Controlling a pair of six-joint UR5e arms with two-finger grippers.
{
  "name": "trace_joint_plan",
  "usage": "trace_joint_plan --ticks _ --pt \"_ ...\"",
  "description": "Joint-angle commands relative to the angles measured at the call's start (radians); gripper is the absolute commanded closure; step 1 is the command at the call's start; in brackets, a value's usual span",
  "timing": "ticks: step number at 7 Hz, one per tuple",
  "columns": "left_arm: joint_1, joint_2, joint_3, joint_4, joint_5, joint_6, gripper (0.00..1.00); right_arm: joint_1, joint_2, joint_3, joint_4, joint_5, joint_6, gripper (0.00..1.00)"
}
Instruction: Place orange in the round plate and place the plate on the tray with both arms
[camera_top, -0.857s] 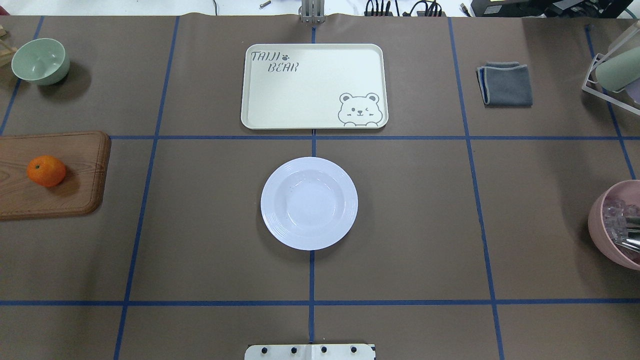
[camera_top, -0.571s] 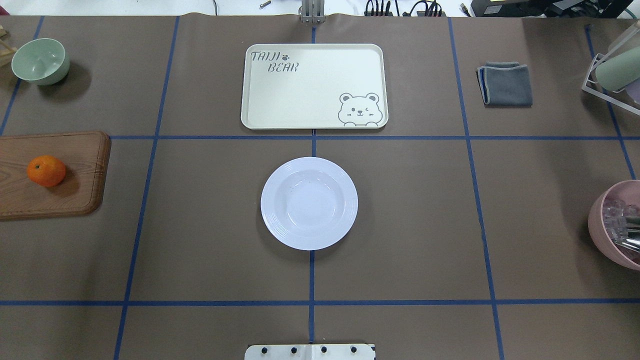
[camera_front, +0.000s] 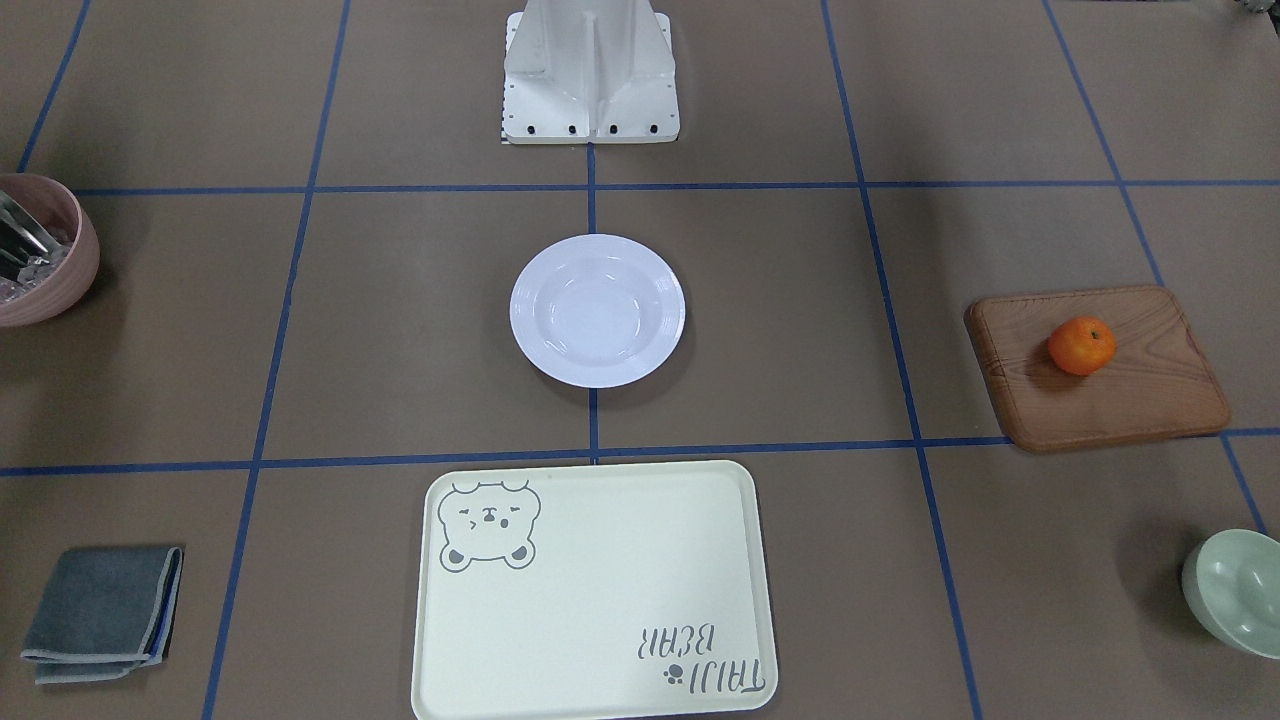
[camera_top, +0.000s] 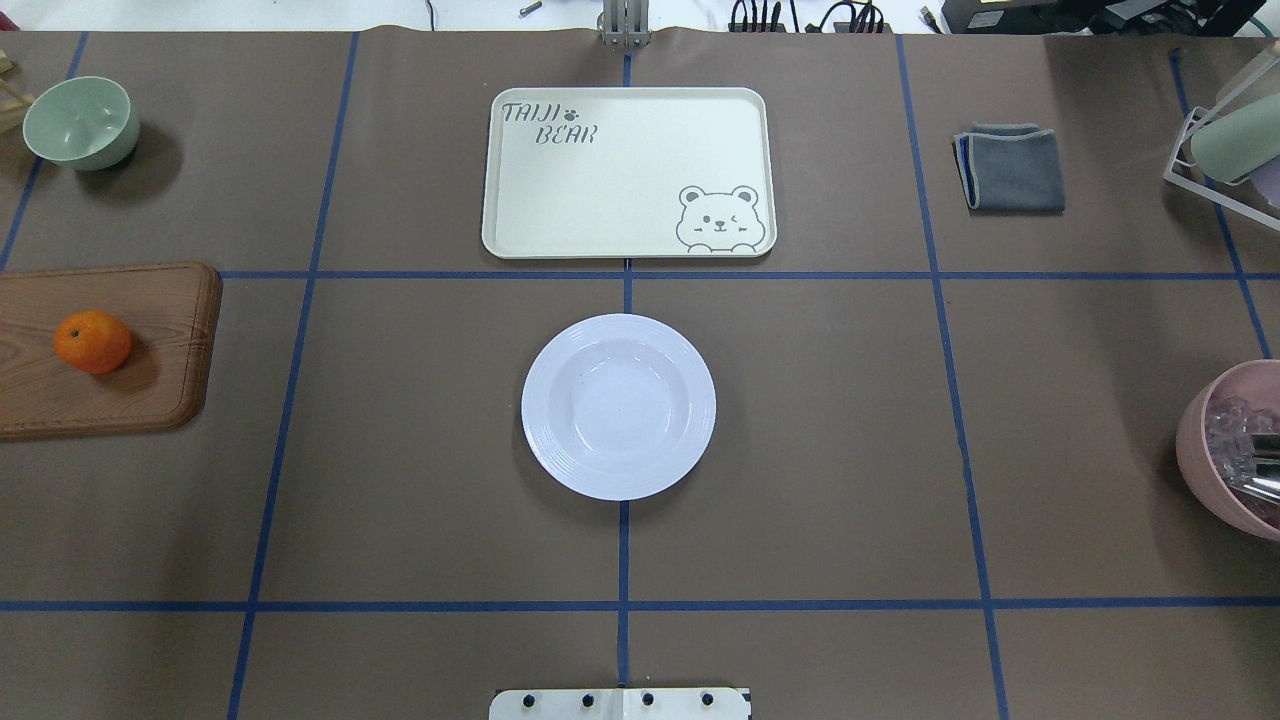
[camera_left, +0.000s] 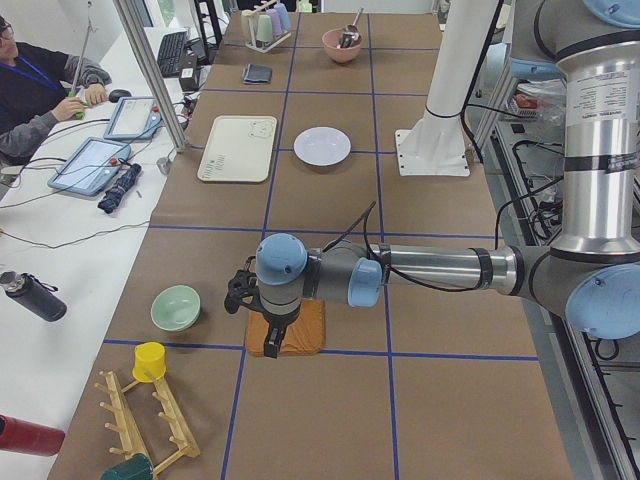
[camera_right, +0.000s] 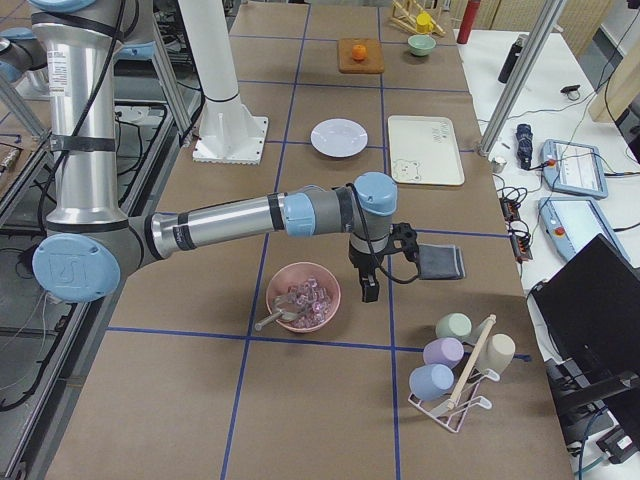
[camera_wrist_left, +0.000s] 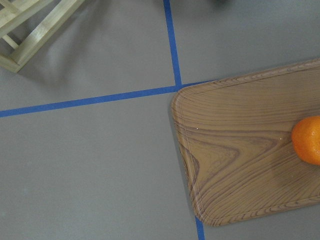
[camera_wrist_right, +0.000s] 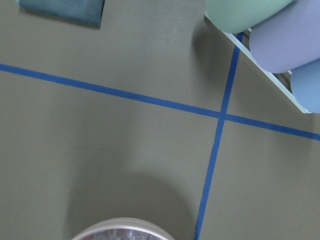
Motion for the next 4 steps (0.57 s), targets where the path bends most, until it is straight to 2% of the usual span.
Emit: trace_joint_plan --ticks 1,2,3,4 --pt "-0.001 -0.005 -0.006 -0.158 0.003 -0.003 0.01 0.001 0.089 0.043 0.002 -0.006 0.008 0.0" --pt "-0.001 -0.004 0.004 -0.306 0.009 -0.006 0.01 0.016 0.119 0.044 0.0 -0.004 0.011 0.0" --pt "0.0 -0.063 0.036 -0.392 0.032 -0.022 0.01 0.019 0.123 0.041 -0.001 -0.001 0.011 0.0" --pt "0.0 -0.08 0.07 -0.401 -0.012 -0.109 0.01 0.03 0.12 0.04 0.016 -0.001 0.009 0.0"
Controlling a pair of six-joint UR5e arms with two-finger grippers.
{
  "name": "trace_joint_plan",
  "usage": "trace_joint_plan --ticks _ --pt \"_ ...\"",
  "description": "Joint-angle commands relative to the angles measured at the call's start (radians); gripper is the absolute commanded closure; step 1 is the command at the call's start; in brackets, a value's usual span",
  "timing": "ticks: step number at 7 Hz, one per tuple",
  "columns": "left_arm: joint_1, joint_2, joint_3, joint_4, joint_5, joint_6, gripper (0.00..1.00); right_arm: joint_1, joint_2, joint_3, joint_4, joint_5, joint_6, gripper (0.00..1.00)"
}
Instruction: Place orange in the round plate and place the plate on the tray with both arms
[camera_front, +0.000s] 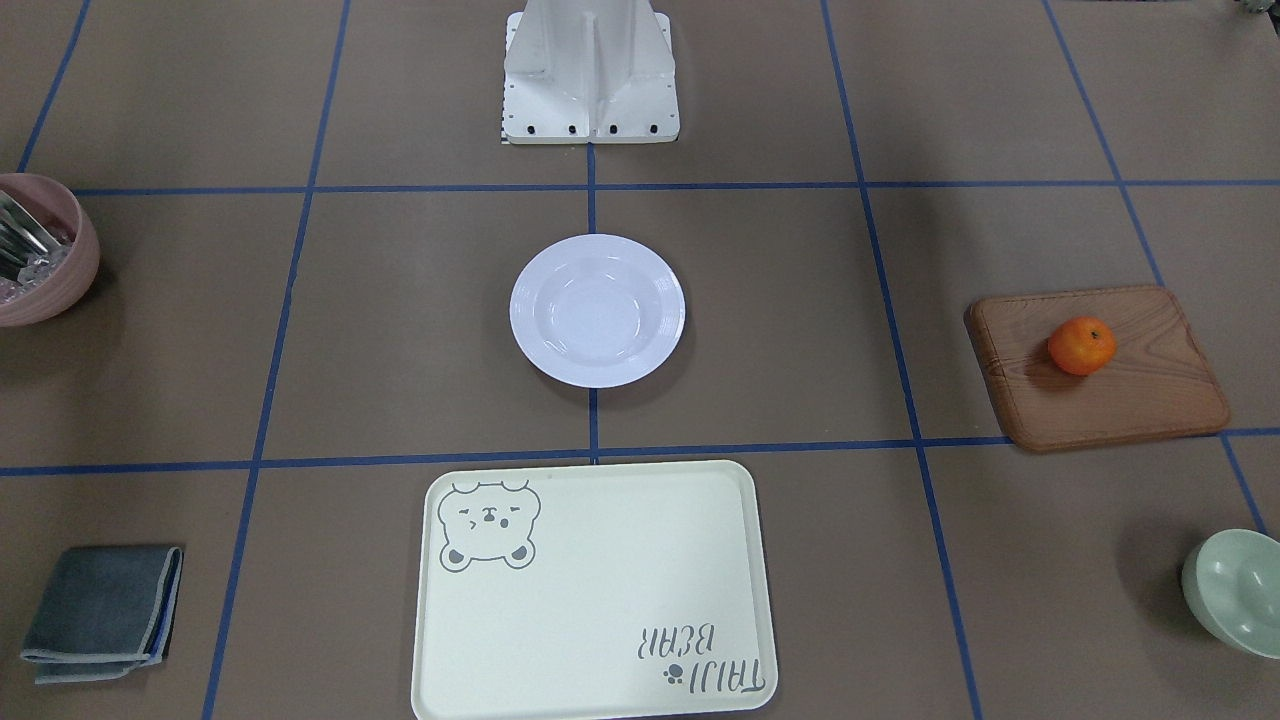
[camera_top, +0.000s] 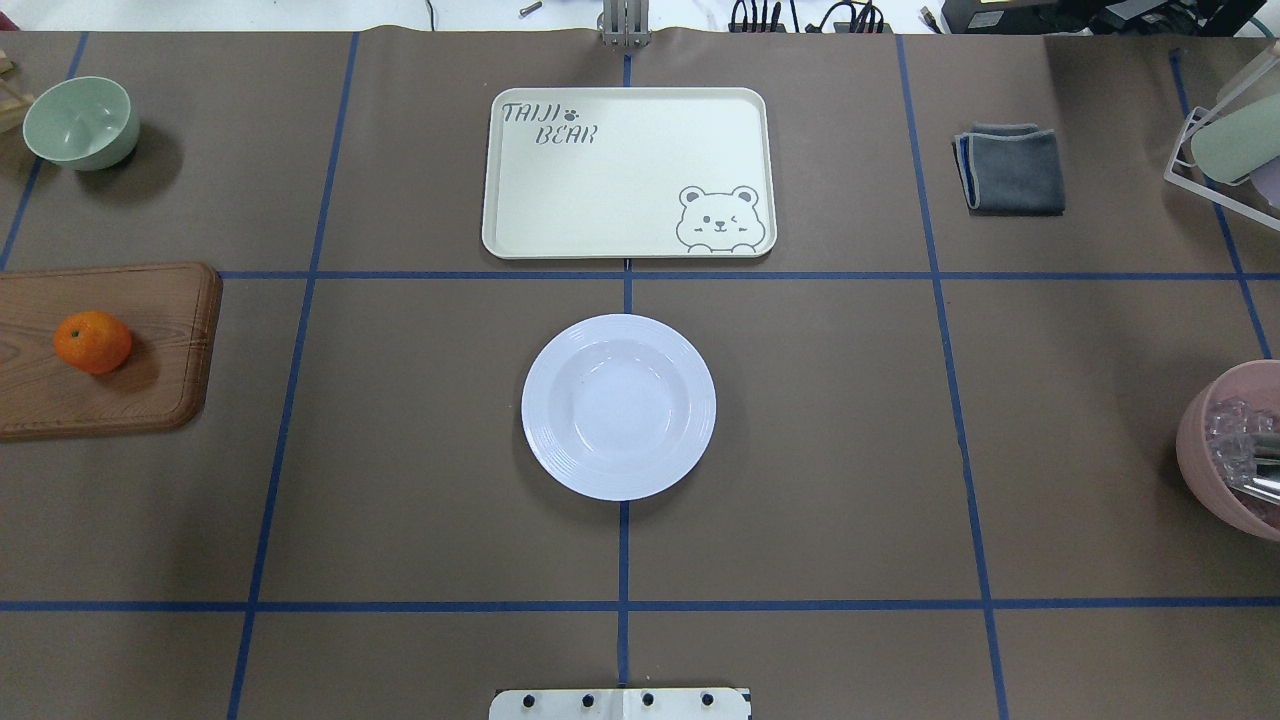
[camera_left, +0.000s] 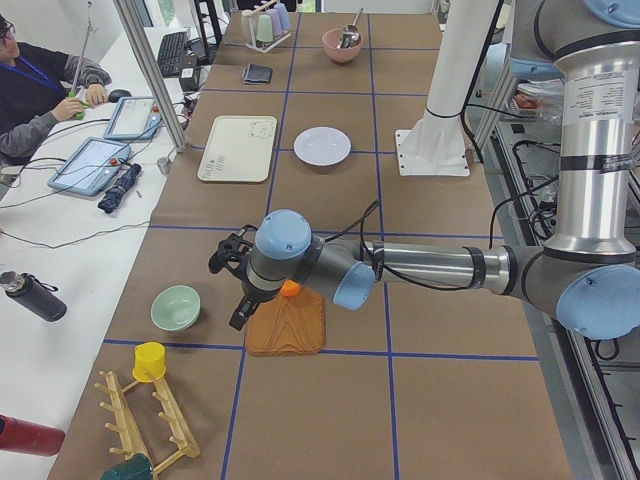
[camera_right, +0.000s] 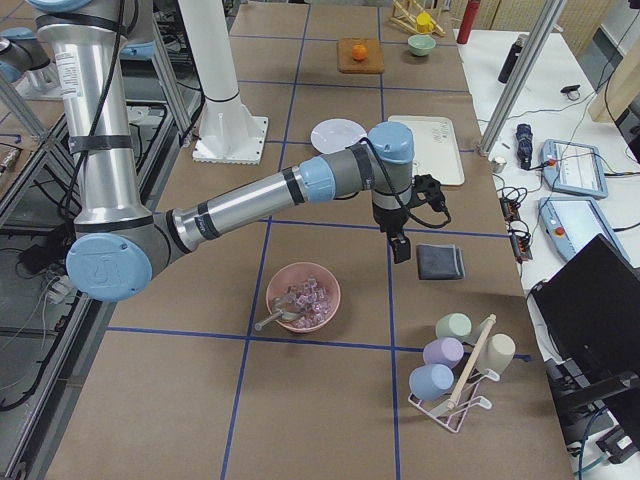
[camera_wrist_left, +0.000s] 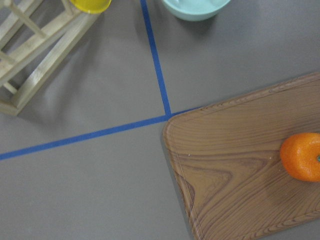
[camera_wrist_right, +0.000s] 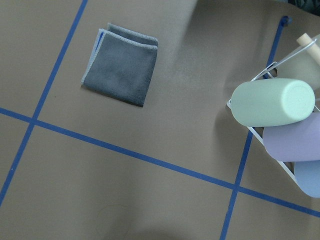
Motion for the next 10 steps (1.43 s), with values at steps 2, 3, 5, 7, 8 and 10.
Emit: trace_joint_plan --ticks 2,3,5,7,8,10 --pt "0.004 -0.04 0.032 -0.107 -0.034 -0.088 0.01 0.006 -0.005 -0.034 0.159 0.004 0.056 0.0" --pt "0.063 -0.066 0.034 -0.135 -0.023 -0.164 0.01 -0.071 0.002 -0.02 0.219 0.018 0.261 0.0" --pt "0.23 -0.077 0.029 -0.149 -0.019 -0.399 0.01 -0.283 0.006 -0.014 0.446 -0.078 0.725 0.0" --pt "0.33 -0.021 0.031 -0.224 0.123 -0.565 0.01 -0.38 0.002 0.052 0.448 -0.106 0.928 0.01" --pt "0.356 -0.016 0.035 -0.232 0.135 -0.632 0.01 -0.4 -0.004 0.06 0.448 -0.109 0.929 0.0" --pt "0.402 -0.016 0.038 -0.235 0.138 -0.628 0.01 -0.426 0.002 0.074 0.445 -0.148 0.93 0.0"
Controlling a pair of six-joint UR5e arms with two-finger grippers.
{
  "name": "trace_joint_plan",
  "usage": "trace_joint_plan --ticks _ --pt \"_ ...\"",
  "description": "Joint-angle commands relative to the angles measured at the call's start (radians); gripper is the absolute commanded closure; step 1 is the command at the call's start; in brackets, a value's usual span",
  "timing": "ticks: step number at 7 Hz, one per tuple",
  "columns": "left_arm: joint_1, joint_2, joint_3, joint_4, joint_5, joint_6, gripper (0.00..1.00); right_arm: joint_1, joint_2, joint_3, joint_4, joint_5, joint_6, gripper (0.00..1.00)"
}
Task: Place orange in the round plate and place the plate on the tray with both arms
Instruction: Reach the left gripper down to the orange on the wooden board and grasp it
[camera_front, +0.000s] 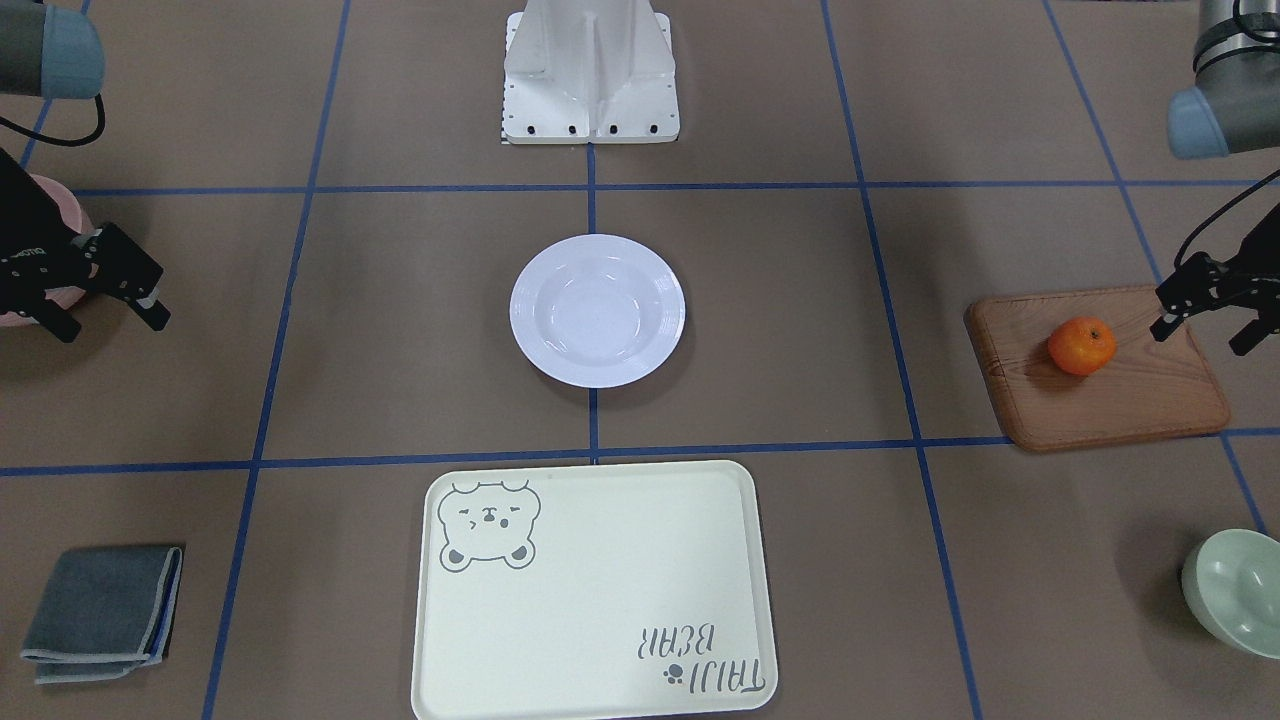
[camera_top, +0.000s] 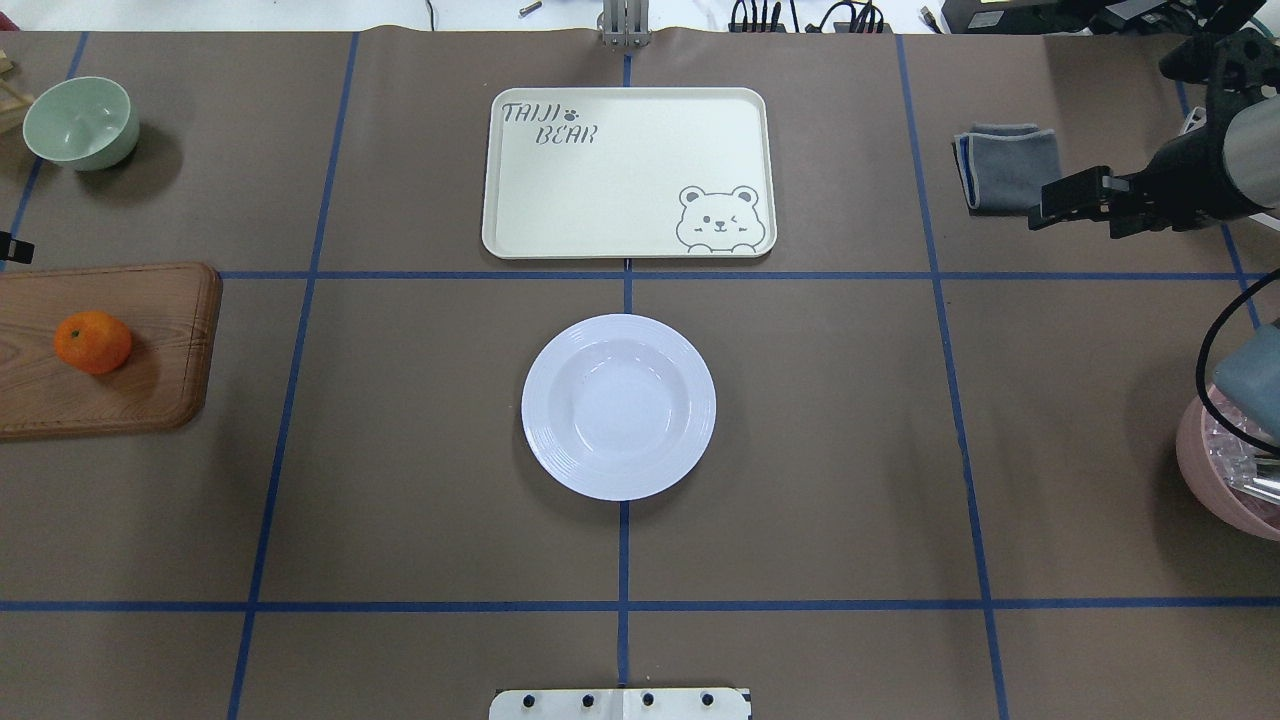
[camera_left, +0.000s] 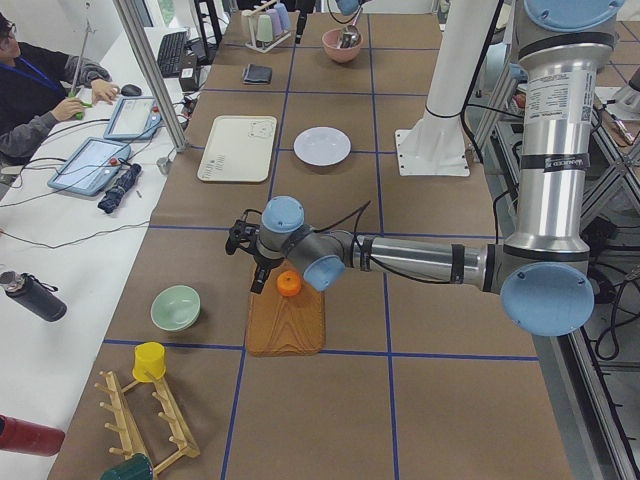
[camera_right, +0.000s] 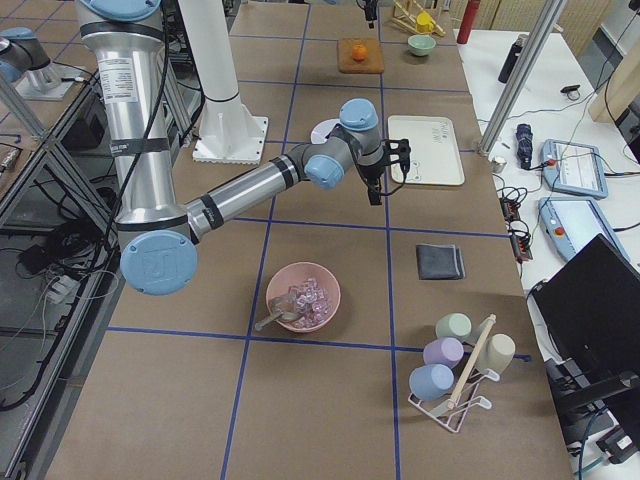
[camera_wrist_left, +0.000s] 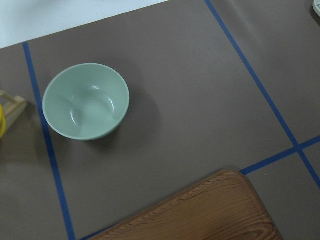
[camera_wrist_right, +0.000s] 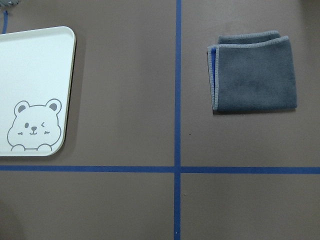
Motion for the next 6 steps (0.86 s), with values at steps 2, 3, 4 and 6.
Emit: trace_joint_plan --ticks 2,3,4,6 --pt "0.147 -0.003 0.008 -0.002 0.112 -0.018 0.01 -0.033 0.002 0.002 -0.001 -0.048 0.005 0.0" --pt "0.166 -0.003 0.021 -0.002 0.113 -0.015 0.01 -0.033 0.001 0.002 -0.001 -0.049 0.005 0.0" --pt "0.186 0.001 0.021 -0.003 0.115 -0.015 0.01 -0.036 0.002 -0.001 -0.001 -0.05 0.005 0.0" --pt "0.226 0.001 0.033 -0.005 0.117 -0.016 0.01 -0.036 0.002 -0.004 -0.001 -0.056 0.005 0.0"
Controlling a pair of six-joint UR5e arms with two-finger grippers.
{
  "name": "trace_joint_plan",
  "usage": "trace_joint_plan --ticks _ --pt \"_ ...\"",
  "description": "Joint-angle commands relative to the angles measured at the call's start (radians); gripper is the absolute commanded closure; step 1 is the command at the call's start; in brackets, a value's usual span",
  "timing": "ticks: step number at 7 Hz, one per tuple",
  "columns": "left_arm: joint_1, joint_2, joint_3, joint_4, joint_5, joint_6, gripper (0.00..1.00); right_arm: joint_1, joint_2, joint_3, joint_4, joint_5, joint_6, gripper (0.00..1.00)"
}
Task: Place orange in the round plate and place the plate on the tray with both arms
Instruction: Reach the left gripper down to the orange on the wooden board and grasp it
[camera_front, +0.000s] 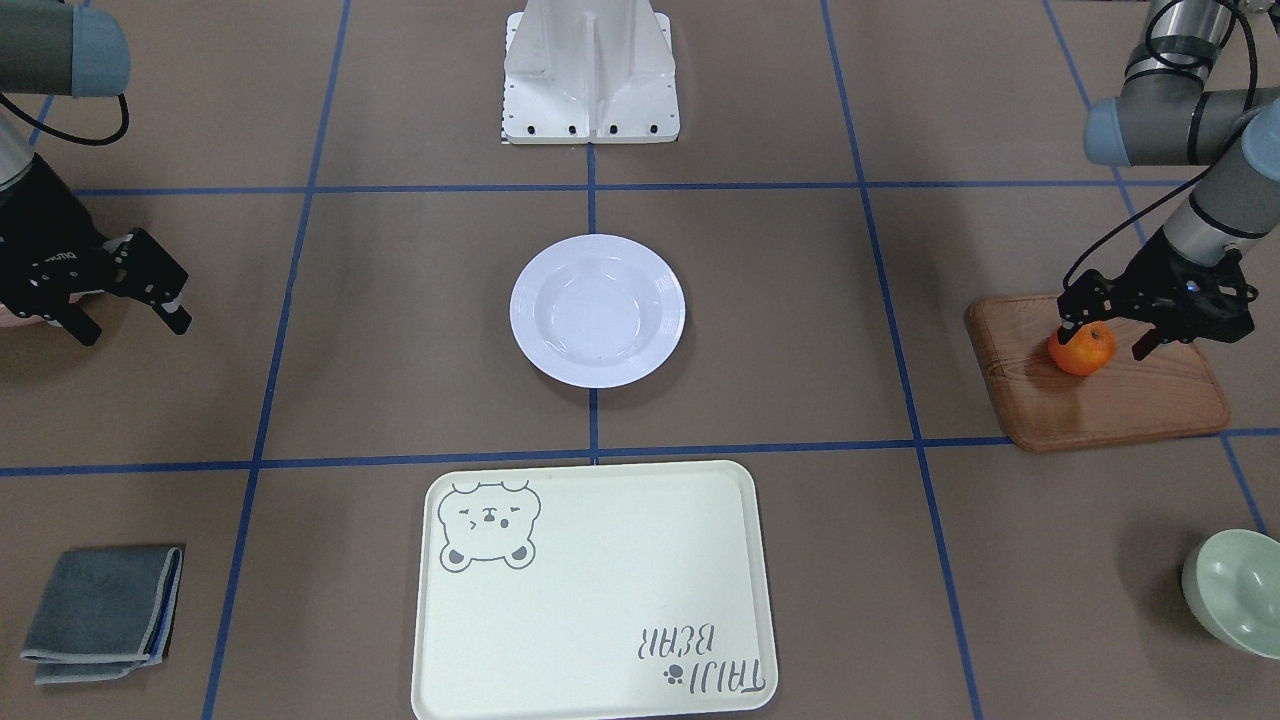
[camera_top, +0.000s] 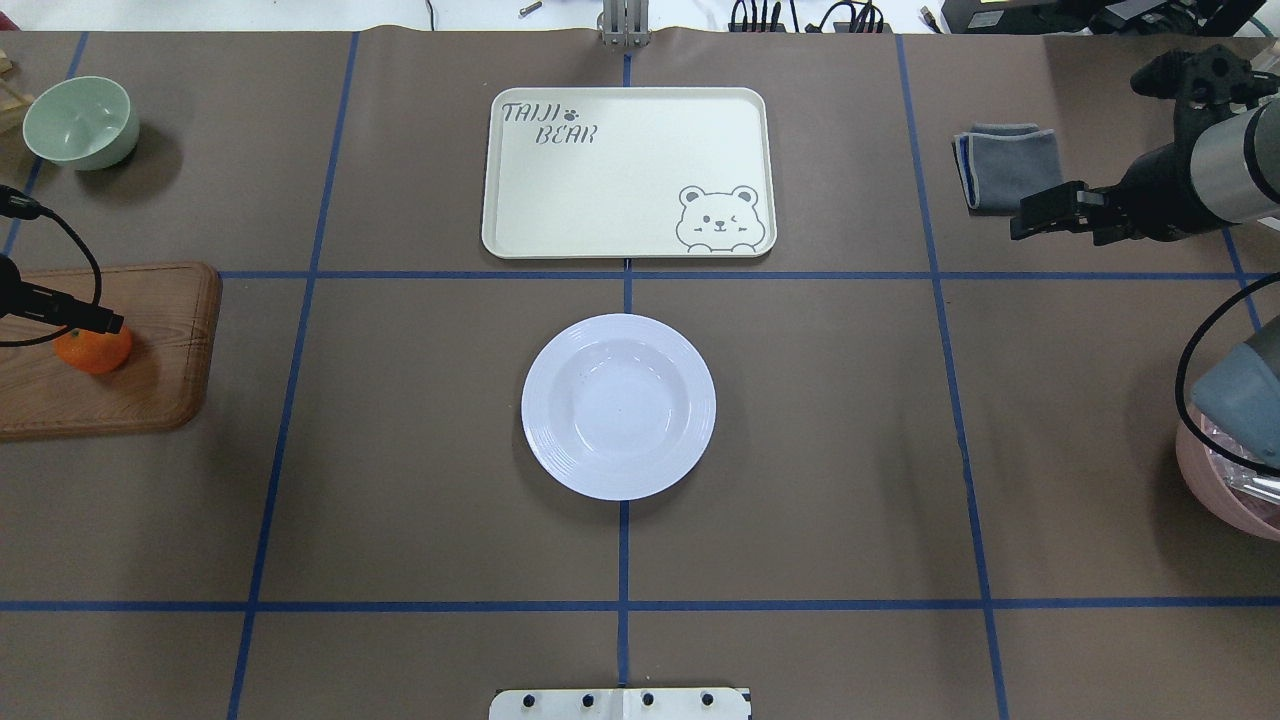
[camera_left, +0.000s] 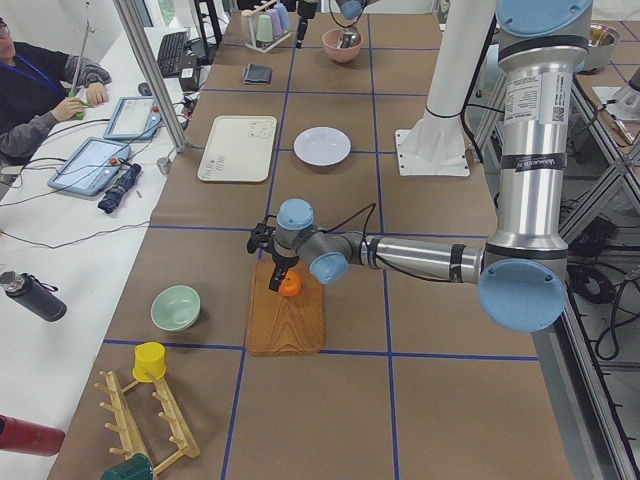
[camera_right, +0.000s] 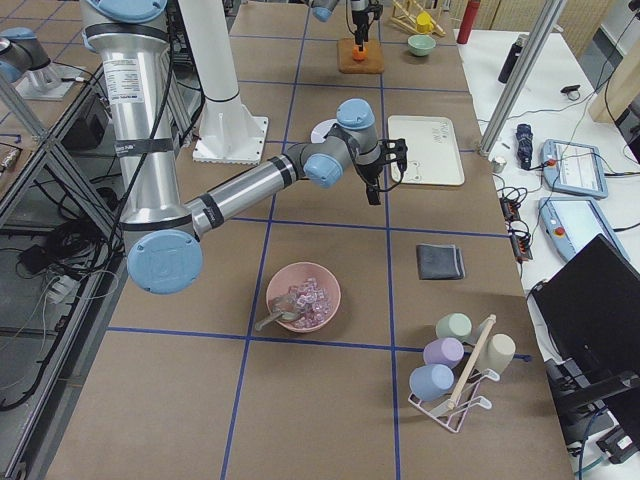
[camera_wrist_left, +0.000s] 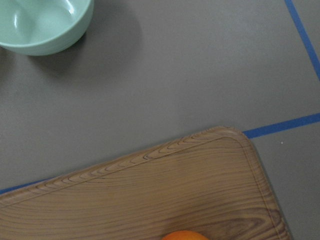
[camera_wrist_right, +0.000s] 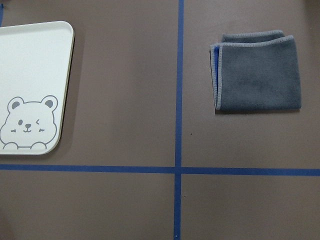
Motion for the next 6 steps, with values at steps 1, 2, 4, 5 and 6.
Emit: trace_joint_plan --ticks 1,2,4,5,6 --pt "0.037 0.0 0.025 -0.004 0.008 0.0 0.01 -0.001 0.0 -0.003 0.0 -0.004 0.0 0.0" --pt "0.041 -0.002 0.048 -0.011 0.008 0.002 0.02 -0.002 0.0 -0.004 0.0 -0.004 0.0 0.0" --pt "0.043 -0.002 0.06 -0.011 0.02 0.003 0.06 -0.008 0.0 -0.004 0.0 -0.017 0.0 0.0" --pt "0.045 -0.002 0.062 -0.011 0.02 0.002 0.5 -0.019 0.0 -0.006 0.0 -0.031 0.0 0.0" --pt "0.043 -0.002 0.049 -0.013 0.02 0.006 0.99 -0.022 0.0 -0.006 0.002 -0.034 0.0 0.0"
